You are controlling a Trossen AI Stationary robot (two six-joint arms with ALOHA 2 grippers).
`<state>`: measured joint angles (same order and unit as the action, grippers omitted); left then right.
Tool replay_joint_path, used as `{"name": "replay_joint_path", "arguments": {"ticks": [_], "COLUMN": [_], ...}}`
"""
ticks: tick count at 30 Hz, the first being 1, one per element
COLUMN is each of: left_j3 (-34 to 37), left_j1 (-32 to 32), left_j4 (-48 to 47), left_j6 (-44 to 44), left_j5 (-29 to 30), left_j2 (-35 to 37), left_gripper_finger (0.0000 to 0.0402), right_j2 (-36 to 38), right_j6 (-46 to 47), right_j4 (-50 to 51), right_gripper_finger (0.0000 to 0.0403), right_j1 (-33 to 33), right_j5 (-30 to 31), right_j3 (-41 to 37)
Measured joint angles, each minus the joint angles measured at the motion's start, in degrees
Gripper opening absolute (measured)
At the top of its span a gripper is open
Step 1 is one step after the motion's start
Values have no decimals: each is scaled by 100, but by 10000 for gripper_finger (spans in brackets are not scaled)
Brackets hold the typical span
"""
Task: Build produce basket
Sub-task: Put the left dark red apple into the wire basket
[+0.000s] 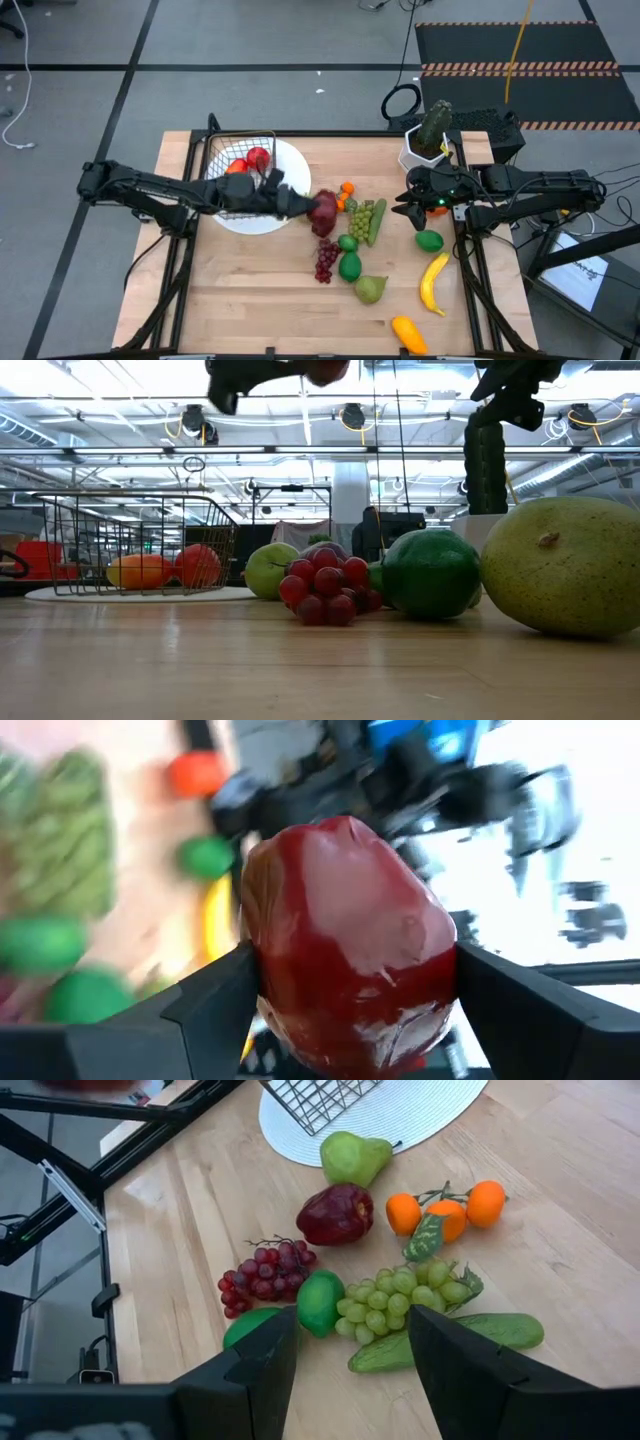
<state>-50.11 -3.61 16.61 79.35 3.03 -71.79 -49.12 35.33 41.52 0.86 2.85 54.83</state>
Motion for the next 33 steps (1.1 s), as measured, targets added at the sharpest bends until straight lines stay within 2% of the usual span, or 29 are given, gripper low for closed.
{"name": "replay_joint_path", "arguments": {"ticks": [11,17,20,27,33], "left_j3": [0,-313,-691,-1726,-2153], "left_j1": [532,711,793,1009,1161], "left_j4": [1374,1348,830,-1280,-2388], "left_j6": [-801,-1518,-2083,-3214,-3775], "left_j5": [-1,-155,-292,-503,-448], "left_j2": [0,-4,-2,-2,-2], "left_gripper_finger": [314,314,314,315,315], "right_j2": [0,0,0,0,0], "right_j6": [13,2,2,-9,-4], "right_j4": [-11,-11,-13,-13,-13], "right_gripper_finger": [185,185,185,185,185], "right_j1": [0,0,0,0,0], "right_j5": [-2,-1,0,0,2], "right_j3": [0,-1,-2,0,0]}}
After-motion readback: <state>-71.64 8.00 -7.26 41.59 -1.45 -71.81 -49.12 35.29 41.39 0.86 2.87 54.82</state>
